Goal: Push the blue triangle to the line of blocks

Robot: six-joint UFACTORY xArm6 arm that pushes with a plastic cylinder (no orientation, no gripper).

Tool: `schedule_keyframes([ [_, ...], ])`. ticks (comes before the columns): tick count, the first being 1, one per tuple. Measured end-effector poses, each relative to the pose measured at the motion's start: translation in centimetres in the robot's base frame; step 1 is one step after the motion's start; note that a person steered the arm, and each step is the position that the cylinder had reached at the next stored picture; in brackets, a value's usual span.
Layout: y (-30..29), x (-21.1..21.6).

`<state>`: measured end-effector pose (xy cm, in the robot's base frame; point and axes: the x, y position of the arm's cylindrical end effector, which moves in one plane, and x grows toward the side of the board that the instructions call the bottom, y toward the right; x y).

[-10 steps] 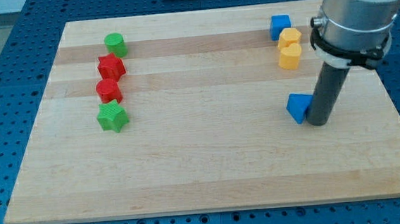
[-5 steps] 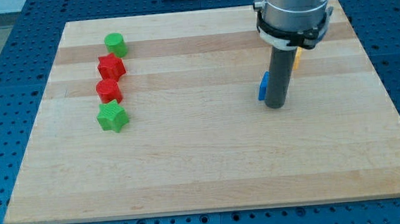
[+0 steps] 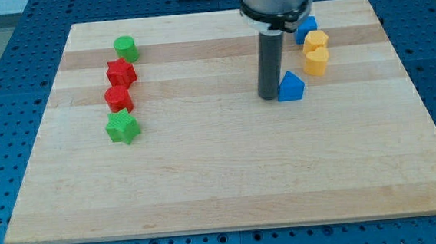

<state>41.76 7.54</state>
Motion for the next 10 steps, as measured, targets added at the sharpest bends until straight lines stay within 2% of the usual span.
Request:
schedule_keyframes([
  [1,2.8,0.9],
  [3,3.6,1.4],
  [4,4.4,3.7],
  [10,4.8,2.4],
])
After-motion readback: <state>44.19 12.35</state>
